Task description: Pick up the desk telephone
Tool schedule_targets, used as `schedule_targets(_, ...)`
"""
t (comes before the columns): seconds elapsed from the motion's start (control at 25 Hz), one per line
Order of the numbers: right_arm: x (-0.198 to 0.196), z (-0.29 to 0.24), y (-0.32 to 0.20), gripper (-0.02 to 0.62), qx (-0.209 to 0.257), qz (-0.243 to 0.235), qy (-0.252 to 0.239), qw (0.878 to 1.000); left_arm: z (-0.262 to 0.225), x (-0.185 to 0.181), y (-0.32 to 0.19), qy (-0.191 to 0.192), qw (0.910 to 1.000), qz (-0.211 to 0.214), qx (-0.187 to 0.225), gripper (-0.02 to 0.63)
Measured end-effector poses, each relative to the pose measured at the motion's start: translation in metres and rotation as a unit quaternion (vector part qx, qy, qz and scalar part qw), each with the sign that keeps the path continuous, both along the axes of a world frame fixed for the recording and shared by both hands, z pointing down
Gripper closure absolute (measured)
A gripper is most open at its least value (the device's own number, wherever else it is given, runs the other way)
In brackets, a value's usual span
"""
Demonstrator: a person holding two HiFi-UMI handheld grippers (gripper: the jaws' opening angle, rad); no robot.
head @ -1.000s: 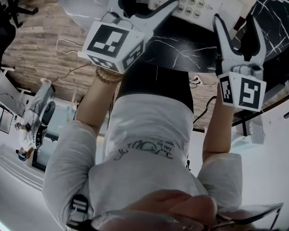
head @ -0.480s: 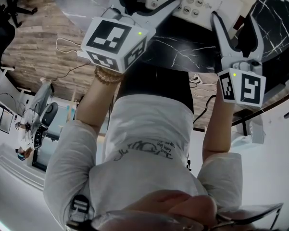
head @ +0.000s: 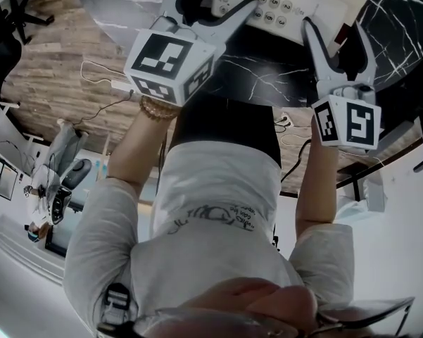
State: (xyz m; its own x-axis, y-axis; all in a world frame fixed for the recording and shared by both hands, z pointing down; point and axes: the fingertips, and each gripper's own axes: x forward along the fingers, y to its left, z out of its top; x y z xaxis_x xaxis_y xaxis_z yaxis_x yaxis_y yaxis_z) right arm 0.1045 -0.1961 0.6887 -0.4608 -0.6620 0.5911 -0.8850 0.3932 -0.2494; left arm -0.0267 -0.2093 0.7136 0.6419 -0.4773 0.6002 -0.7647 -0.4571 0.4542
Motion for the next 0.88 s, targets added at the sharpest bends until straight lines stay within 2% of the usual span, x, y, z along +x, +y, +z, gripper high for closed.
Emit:
schedule_targets(0.44,-0.009,-0.033,0.005,0.267,0.006,0.012,-0.004,1.0,-0.036,-0.009,0.004,-0.002,0.9995,-0.026,0.017,0.318)
schedule_targets(0.88,-0.007,-0.126,0.003,0.265,0.047,0.026,-0.022,0.998,-0.134,-0.008,-0.004,0.001,0.997,-0.039,0.067,0.321)
